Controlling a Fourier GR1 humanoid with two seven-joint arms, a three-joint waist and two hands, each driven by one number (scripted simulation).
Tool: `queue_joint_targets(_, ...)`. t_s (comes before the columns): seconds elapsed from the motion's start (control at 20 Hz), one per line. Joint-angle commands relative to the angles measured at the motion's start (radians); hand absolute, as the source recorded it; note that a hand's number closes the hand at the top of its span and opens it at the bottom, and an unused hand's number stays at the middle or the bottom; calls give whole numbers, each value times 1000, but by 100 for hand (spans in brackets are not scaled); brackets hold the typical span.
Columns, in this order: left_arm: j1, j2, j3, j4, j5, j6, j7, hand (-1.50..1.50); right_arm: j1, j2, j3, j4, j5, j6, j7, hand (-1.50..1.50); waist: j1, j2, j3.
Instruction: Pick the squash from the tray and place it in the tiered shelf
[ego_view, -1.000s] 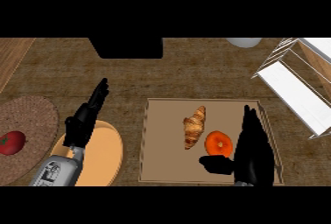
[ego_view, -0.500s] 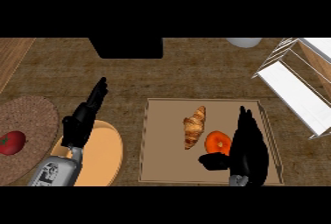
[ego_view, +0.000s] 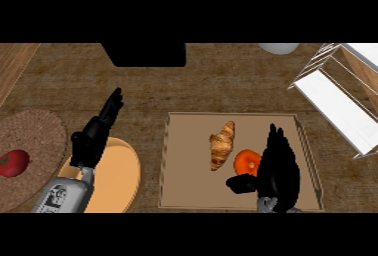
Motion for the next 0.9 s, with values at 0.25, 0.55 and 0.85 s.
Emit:
queue_joint_targets(0.25,-10,6,30,-8,-5,-25,14,0,-38,9,-25,85,-47,-66,140,-150,0,0,0)
queue_joint_targets(0.55,42,-19,13,-7,-31,-26,-22,0,12,9,-25,134,-46,-136,88,-150,-1,0,0)
queue_joint_targets(0.85,9,-48,43,67,-39,-28,-52,0,78,9,-14,115,-65,-26,27,150,-8,0,0)
